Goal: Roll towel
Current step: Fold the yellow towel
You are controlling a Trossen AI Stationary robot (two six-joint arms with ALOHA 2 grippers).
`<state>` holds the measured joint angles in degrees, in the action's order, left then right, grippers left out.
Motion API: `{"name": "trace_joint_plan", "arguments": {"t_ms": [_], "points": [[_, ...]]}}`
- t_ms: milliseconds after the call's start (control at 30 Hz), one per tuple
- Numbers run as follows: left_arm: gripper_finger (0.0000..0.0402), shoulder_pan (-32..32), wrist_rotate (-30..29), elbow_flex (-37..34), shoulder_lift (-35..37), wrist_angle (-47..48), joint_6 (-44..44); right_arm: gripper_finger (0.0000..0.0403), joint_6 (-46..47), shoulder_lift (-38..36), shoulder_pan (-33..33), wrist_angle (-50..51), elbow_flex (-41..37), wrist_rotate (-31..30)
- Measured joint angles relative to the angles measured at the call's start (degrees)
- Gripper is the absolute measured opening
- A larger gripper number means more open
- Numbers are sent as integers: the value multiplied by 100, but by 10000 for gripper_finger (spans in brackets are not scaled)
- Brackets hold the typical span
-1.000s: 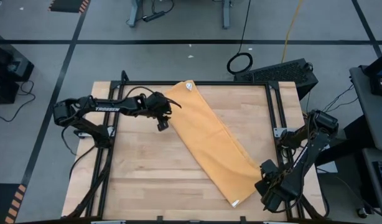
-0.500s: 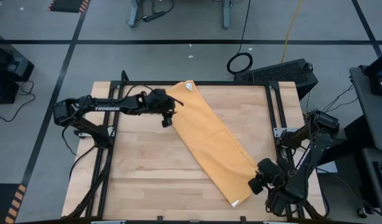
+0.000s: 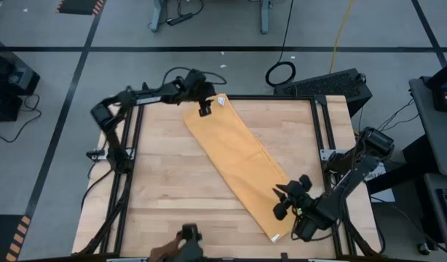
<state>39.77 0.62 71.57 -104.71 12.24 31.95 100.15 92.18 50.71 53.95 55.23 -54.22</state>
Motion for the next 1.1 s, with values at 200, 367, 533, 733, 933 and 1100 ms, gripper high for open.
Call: {"name": "trace_joint_plan", "arguments": {"t_ms": [200, 367, 533, 733, 933, 1100], "points": [[199, 348, 11, 128, -698, 372, -481, 77, -997, 0, -407, -1312, -442, 35], [184, 376, 26, -111, -764, 483, -572, 77, -1596, 0, -638, -1828, -619, 6], [159, 509, -229, -184, -763, 522, -542, 77, -1836, 0, -916, -1994, -744, 5], [168, 694, 183, -184, -760, 344, -269, 77, -2034, 0, -1160, -2072, -757, 15], [225, 954, 807, -184, -760, 384, -148, 77, -2390, 0, -1406, -2394, -757, 25], [266, 1065, 1147, -184, -810, 279, 65, 77, -2955, 0, -1669, -2794, -756, 10]]}}
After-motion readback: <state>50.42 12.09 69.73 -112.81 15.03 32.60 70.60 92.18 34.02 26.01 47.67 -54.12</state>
